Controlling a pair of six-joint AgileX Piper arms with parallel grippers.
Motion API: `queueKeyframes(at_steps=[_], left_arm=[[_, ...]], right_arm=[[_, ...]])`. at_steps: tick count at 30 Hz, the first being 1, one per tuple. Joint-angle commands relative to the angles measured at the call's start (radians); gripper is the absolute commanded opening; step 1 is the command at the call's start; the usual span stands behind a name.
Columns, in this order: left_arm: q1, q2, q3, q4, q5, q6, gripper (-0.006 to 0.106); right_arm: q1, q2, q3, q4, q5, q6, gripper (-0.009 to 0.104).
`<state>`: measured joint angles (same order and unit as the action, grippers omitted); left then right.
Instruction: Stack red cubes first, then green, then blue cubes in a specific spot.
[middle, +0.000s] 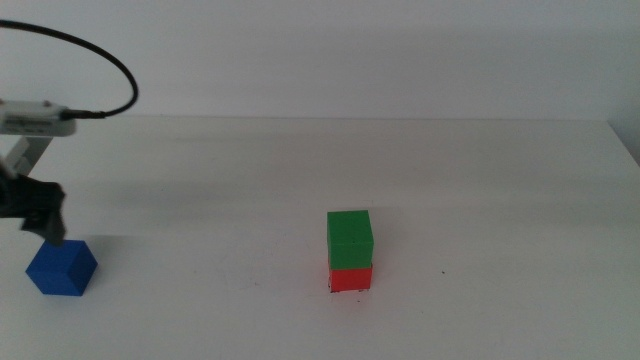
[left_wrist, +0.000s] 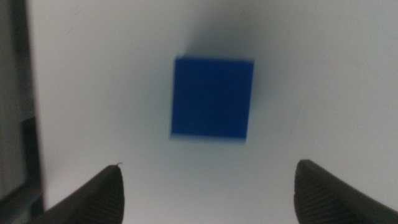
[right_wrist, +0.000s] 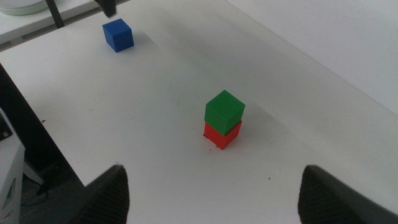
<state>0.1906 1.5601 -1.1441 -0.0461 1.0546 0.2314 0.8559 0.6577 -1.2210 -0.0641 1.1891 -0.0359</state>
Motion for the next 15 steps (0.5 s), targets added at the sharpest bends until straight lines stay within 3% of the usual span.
queueKeyframes(at_steps=[1,15], left_arm=[[0.004,0.039,-0.006,-0.038,-0.054,0.013,0.092],[0.009,0.22,-0.006,-0.064,-0.158,0.012,0.092]], right_arm=[[-0.005,-0.002,0.004,-0.007,-0.008,-0.003,0.081],[-0.005,-0.002,0.004,-0.007,-0.008,-0.003,0.081]])
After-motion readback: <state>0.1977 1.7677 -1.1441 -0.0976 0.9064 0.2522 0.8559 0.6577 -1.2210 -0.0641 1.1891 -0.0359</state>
